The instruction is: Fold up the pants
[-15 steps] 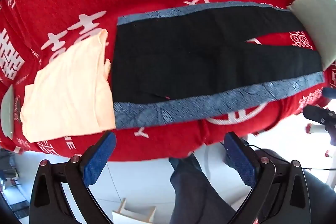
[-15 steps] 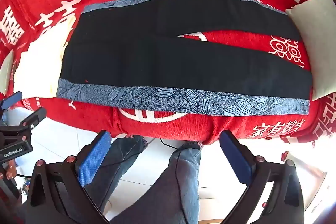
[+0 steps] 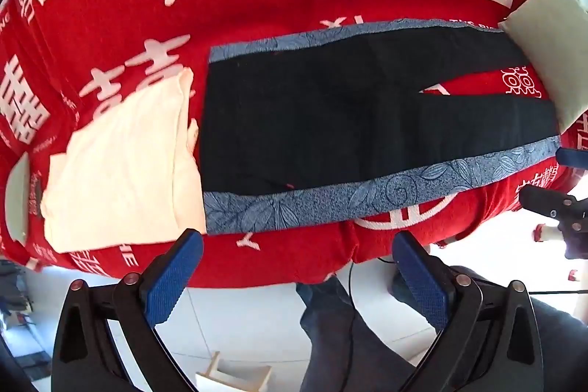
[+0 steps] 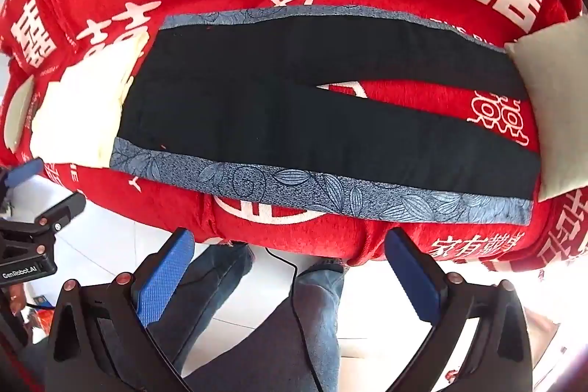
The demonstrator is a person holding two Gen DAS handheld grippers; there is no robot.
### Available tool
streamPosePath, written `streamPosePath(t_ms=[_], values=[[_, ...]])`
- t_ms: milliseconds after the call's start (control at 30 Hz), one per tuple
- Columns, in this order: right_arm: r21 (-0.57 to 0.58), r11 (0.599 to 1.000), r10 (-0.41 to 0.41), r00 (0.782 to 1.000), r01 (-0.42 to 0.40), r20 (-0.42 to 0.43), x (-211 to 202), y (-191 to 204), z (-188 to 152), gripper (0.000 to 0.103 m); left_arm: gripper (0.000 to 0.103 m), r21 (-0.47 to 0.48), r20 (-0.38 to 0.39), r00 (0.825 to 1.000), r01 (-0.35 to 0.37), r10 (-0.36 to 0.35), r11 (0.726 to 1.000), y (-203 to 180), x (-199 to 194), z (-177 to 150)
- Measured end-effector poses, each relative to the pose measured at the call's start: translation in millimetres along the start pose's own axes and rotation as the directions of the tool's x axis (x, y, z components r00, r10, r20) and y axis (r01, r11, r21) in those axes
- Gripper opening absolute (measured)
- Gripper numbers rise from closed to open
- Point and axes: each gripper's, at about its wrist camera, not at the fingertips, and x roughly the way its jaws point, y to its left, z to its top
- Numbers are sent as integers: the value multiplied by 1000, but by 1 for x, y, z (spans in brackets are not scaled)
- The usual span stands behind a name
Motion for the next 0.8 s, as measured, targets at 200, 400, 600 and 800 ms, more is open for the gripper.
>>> streamPosePath(t_ms=[200, 400, 600, 800], values=[[-20, 1000, -18, 1000, 18, -2, 0, -5, 5, 103, 103, 19, -9, 1000, -3, 4, 1000, -7, 1, 5], [-23, 999, -37, 999, 37, 2, -2, -7, 5, 103, 103, 9, -4, 1000, -27, 28, 1000, -6, 1, 7], [-10, 999, -50, 999, 50, 9, -5, -11, 7, 103, 103, -8, 8, 999, -48, 48, 999, -5, -1, 8], [-2, 998, -57, 998, 57, -17, 1, -14, 10, 103, 103, -26, 3, 999, -51, 52, 998, -1, 1, 8]])
